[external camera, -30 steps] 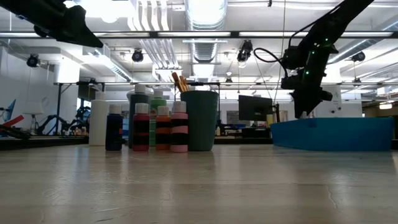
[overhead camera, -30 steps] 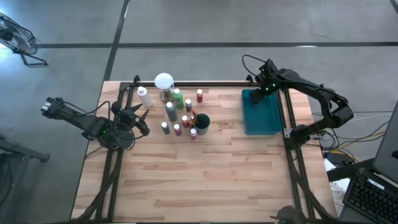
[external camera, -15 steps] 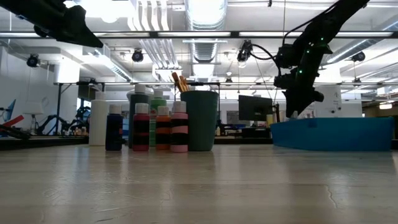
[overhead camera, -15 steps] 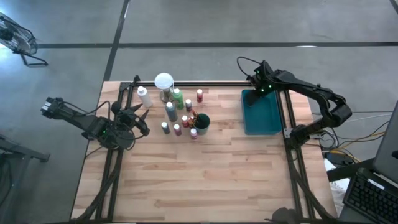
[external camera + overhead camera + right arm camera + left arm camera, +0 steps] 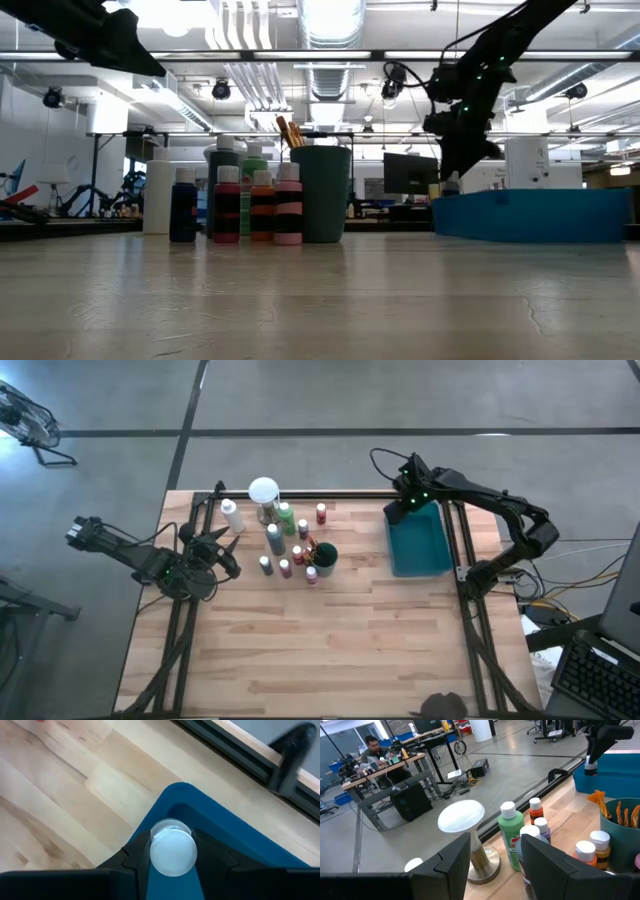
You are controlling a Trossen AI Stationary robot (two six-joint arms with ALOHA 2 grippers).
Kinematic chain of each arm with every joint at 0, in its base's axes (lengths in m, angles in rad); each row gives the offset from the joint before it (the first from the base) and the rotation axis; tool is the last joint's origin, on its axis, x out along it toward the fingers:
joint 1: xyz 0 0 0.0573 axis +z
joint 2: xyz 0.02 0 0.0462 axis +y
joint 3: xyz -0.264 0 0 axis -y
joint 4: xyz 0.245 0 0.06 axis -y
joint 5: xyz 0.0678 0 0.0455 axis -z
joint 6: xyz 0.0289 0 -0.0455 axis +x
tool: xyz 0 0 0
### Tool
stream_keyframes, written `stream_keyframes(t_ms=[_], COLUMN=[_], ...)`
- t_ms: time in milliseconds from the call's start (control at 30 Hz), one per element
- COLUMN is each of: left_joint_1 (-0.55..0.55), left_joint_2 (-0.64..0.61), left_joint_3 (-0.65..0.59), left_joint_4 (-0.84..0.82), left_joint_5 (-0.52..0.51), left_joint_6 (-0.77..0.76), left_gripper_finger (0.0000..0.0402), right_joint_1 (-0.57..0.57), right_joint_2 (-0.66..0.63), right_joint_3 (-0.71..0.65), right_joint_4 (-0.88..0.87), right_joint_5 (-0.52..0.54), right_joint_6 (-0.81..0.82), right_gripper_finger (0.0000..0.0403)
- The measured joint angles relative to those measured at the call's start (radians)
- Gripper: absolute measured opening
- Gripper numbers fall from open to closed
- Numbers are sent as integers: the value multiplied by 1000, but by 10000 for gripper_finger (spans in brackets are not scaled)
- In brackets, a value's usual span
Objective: Pick & Place Paint Supplies
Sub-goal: Put the gray paint bottle into blue bin
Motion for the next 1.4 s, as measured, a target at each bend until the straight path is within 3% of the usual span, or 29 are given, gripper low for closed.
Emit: stream_keyframes(t_ms=[333,867,1033,1167,1400], left_joint_1=[0,0,0,0,0], left_joint_2=[0,0,0,0,0], left_joint_3=[0,0,0,0,0], left_joint_4=[-3,-14,-15,-15,-15], left_joint_5=[4,5,17,22,25], left_joint_6=[0,0,0,0,0], left_gripper_finger=[181,181,181,181,181], right_joint_1=[65,170,159,151,103], right_joint_2=[155,283,286,277,266], right_joint_3=[151,305,303,302,301], right_joint_4=[-1,-1,-30,-82,-106], right_joint_5=[-4,-85,-62,29,54], right_joint_6=[-8,-32,-32,-56,-82], right_gripper_finger=[116,116,116,116,116])
